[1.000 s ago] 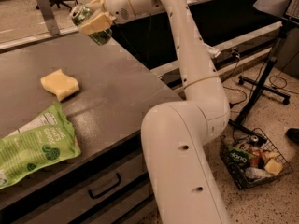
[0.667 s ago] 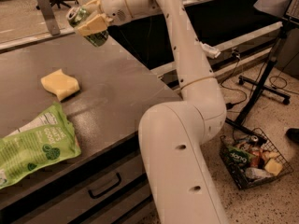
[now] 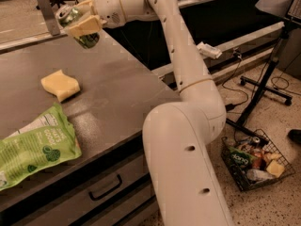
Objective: Place green can upright
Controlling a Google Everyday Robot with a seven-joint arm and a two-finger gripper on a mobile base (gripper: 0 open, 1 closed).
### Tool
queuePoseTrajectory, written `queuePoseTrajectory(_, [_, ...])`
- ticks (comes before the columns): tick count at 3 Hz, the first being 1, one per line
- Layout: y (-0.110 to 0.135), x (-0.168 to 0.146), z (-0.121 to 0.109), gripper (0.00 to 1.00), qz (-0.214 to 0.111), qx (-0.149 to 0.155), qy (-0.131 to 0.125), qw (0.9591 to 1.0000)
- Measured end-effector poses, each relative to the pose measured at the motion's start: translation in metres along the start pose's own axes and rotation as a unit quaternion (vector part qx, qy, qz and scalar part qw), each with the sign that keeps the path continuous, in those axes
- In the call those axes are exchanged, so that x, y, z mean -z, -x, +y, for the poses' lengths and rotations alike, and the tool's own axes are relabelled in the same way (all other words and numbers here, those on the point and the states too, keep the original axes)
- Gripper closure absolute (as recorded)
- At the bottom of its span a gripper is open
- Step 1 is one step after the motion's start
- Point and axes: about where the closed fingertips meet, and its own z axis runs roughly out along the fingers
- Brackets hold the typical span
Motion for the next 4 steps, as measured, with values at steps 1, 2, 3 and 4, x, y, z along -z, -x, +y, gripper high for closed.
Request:
queuePoseTrajectory(1, [0.007, -0.003, 0.009, 1.00, -0.007, -0.002, 0.005, 1.0000])
queuePoseTrajectory(2, [0.013, -0.003, 0.024, 1.00, -0.015, -0.004, 0.004, 0.9999])
queuePoseTrajectory(3, [0.016, 0.008, 0.045, 1.00, -0.045, 0.005, -0.010, 0.9989])
queuePoseTrajectory(4, [0.015, 0.030, 0.068, 1.00, -0.062, 0.010, -0.043, 0.9971])
